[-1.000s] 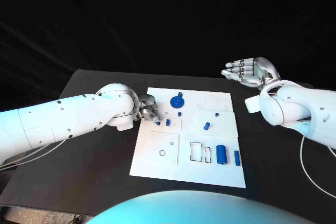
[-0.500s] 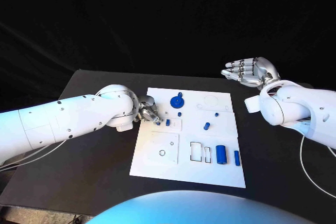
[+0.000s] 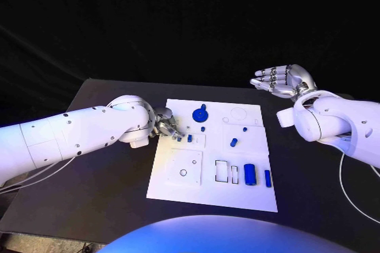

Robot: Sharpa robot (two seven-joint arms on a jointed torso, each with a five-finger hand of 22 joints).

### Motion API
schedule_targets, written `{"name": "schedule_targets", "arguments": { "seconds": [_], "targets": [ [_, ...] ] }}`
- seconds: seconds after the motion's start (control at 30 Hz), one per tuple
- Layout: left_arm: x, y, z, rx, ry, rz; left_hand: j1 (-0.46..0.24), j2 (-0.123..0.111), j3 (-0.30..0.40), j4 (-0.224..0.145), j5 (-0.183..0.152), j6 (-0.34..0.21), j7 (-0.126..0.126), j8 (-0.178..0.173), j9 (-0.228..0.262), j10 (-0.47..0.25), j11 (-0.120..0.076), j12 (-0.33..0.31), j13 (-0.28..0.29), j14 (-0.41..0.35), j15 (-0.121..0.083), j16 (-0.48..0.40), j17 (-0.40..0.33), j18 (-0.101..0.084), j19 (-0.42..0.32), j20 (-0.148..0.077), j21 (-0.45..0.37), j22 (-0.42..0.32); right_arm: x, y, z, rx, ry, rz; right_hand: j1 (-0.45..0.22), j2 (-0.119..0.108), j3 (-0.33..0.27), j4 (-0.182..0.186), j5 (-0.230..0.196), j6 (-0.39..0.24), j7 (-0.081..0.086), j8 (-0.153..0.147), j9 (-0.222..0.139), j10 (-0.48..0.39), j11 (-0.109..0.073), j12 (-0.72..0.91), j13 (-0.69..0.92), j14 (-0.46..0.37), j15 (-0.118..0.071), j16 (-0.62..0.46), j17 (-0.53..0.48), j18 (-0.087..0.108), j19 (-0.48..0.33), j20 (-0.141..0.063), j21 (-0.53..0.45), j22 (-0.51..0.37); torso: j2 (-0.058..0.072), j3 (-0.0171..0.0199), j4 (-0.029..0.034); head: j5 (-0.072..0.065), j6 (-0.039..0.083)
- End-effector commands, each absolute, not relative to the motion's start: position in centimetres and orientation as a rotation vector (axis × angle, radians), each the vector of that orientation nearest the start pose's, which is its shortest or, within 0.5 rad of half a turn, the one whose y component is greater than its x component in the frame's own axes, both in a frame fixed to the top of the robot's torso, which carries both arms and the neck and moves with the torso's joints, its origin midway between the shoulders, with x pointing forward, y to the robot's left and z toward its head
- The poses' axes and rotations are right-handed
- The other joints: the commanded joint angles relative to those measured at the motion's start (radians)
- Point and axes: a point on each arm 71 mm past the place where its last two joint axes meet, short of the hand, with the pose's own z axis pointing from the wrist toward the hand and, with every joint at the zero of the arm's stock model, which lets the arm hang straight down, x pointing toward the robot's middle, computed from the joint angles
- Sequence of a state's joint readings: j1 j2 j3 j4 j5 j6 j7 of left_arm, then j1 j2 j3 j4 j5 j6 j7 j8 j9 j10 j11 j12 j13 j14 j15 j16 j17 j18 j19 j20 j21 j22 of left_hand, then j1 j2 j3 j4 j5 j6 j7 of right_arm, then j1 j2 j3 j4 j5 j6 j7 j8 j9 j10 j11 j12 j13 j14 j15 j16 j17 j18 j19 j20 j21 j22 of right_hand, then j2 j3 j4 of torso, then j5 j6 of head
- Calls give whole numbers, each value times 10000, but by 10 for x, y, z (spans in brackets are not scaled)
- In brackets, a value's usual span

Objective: Assemble the parts on the task board

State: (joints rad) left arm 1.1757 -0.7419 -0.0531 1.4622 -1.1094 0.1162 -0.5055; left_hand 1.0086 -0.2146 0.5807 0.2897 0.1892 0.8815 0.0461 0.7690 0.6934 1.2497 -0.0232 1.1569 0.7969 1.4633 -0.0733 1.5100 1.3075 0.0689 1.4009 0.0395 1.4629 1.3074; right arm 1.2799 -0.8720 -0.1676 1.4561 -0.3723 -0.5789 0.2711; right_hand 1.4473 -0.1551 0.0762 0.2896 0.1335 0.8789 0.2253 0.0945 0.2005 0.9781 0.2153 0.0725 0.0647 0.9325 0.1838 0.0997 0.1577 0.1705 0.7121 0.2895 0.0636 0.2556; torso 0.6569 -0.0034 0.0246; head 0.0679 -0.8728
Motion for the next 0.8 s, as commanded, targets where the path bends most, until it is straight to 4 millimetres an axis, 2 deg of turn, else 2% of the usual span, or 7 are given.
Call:
{"name": "schedule_targets", "arguments": {
  "seconds": [0.03,0.5,0.57,0.6,0.67,0.7,0.8],
  "targets": [
    [478,185,-246,-1490,23434,-4331,-122,-19,-108,9,-59,25,23,-43,9,-26,20,12,-9,764,-39,24,1492,-108,-2,-33,-37,107,501,-255,-184,7902,14355,10563,-20,101,-48,-15,2,54,479,-61,-9,41,4,-63,-14,56,-2,-70,-14,24,-57,1,-12,-17,-2,-1,-4,14,2],
    [480,186,-236,-4326,22752,-6690,-603,46,-1603,30,-342,-494,211,-309,83,-737,200,-484,-775,651,109,-138,1209,81,-609,59,-499,-751,501,-256,-184,7907,14347,10550,-34,102,-52,-12,2,52,481,-66,-13,36,7,-65,-14,55,1,-80,-22,19,-95,1,-20,-40,9,0,-26,-47,2],
    [482,187,-232,-4919,22442,-7285,-325,260,-2032,51,-258,-1317,592,-417,92,-2225,558,-1285,-2106,196,464,-635,407,418,-1834,319,-1483,-2386,501,-256,-184,7910,14348,10546,-34,102,-52,-12,2,52,481,-66,-13,36,7,-65,-14,55,1,-80,-22,19,-95,1,-20,-40,4,4,-25,-60,2],
    [483,187,-229,-5185,22217,-7612,-94,372,-2052,30,-159,-1871,779,-570,9,-2687,730,-1344,-2129,-393,576,-1370,-802,533,-2303,436,-1902,-3018,501,-256,-184,7913,14348,10544,-34,102,-52,-12,2,52,481,-66,-13,36,7,-65,-14,55,1,-80,-22,19,-95,1,-20,-40,6,6,-29,-69,2],
    [485,187,-225,-5316,21729,-8156,251,512,-2010,-12,-37,-2233,937,-598,-55,-3040,874,-1290,-2124,-522,706,-1484,-992,549,-2325,535,-1994,-3087,501,-257,-184,7920,14346,10535,-46,110,-52,-9,3,52,481,-68,-16,35,8,-65,-14,57,3,-85,-26,17,-93,1,-21,-46,10,10,-28,-99,2],
    [486,187,-222,-5249,21452,-8415,1264,735,-1457,-118,-12,-2978,1254,-797,-275,-3856,1156,-1418,-2229,-1053,948,-2018,-1806,665,-2763,724,-2440,-3729,500,-257,-184,7925,14346,10529,-47,114,-50,-10,4,54,481,-68,-17,36,8,-64,-14,59,3,-87,-29,16,-89,1,-20,-48,9,13,-29,-138,2],
    [488,182,-214,-4246,20592,-9390,2497,495,-797,-343,-16,-3187,1490,-675,-543,-4662,1391,-1597,-2533,-2588,1182,-3421,-3859,1103,-4528,991,-4087,-5989,500,-258,-184,7934,14345,10515,10,142,-7,-50,8,72,475,-65,-21,49,2,-57,-11,83,0,-99,-44,16,-92,0,-13,-79,7,16,-38,-150,2]
  ]
}}
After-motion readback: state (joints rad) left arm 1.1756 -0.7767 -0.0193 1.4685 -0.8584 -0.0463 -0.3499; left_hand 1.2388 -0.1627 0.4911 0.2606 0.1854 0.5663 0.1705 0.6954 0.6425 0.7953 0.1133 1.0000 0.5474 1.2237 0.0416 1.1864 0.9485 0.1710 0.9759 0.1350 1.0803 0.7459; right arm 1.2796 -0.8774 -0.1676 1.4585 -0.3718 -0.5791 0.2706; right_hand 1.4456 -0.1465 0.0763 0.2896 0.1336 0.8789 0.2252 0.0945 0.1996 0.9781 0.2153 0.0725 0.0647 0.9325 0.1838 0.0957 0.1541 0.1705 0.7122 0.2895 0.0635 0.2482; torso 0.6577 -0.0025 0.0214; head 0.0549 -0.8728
